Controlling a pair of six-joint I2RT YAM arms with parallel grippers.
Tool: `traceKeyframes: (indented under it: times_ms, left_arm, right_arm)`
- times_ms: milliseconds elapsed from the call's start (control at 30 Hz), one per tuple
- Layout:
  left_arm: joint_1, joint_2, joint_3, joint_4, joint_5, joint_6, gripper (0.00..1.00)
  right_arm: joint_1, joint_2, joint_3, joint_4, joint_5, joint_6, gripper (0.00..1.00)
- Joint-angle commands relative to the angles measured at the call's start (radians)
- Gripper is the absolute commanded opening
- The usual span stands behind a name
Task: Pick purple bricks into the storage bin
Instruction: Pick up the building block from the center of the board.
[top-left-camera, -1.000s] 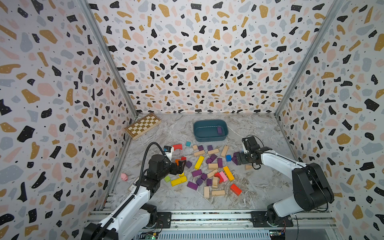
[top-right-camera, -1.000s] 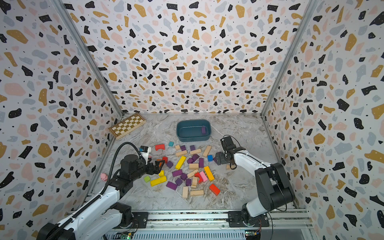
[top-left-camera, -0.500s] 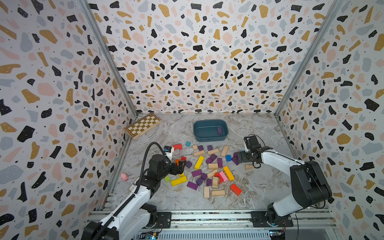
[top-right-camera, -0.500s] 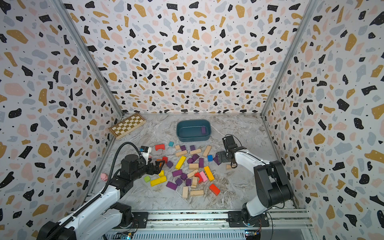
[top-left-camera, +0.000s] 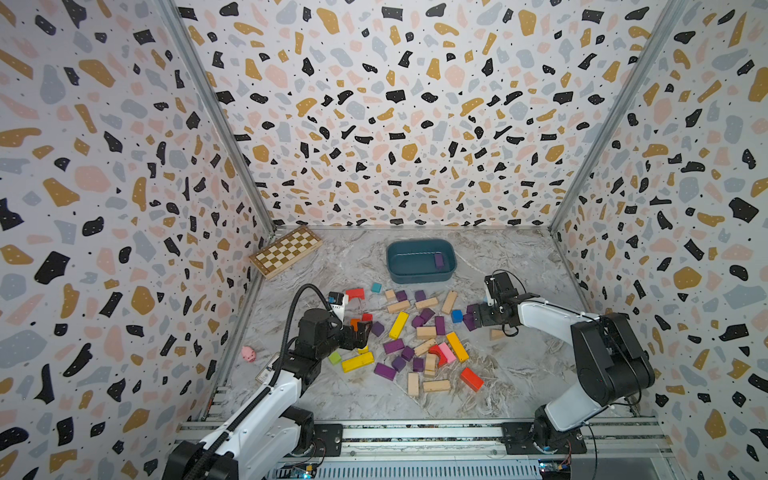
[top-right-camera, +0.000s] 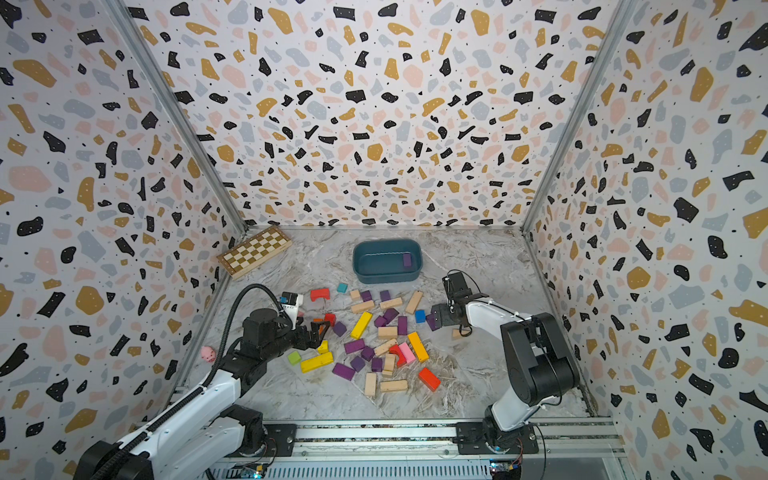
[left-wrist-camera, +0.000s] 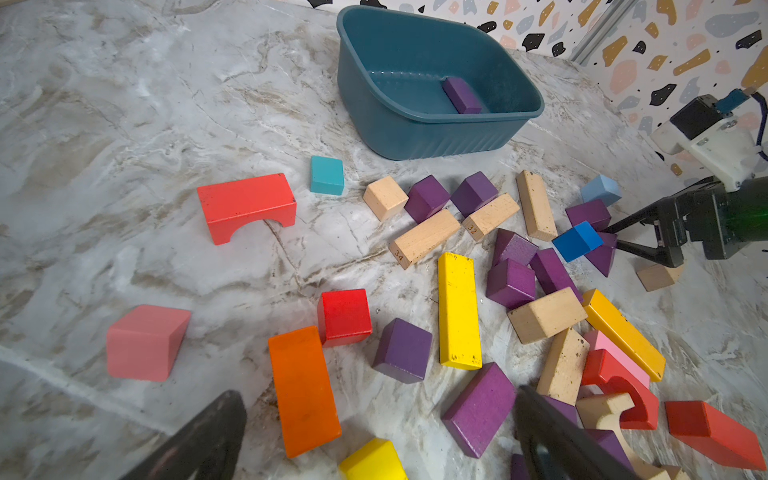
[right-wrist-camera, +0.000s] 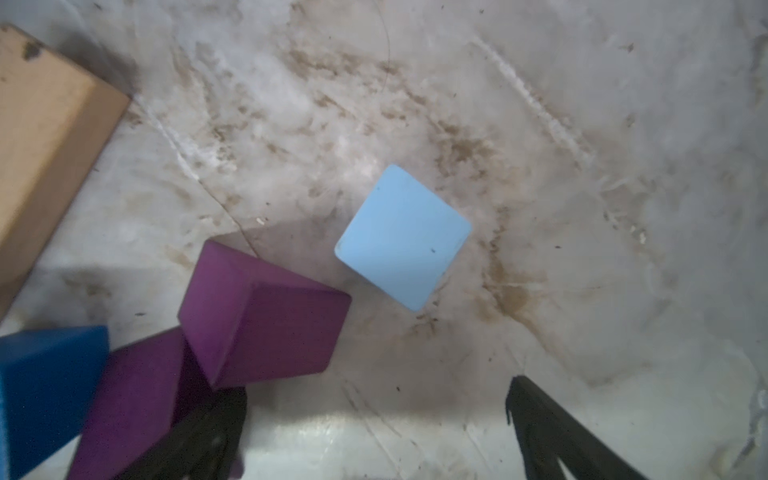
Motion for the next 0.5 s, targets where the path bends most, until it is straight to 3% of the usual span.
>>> traceKeyframes:
  times_ms: [0, 267, 467]
  left_arm:
    - [-0.003, 0.002, 0.012, 0.026, 0.004, 0.006, 0.99]
    - [-0.003, 0.002, 0.012, 0.023, 0.005, 0.005, 0.99]
    - [-0.002, 0.001, 0.013, 0.021, 0.004, 0.006, 0.99]
  right_arm:
    - [0.010, 0.004, 0.031, 0.013, -0.008, 0.008, 1.00]
    - [0.030, 0.038, 0.061, 0.028, -0.030, 0.012, 1.00]
    - [0.031, 0.082, 0.098, 0.033, -0.042, 0.008, 0.93]
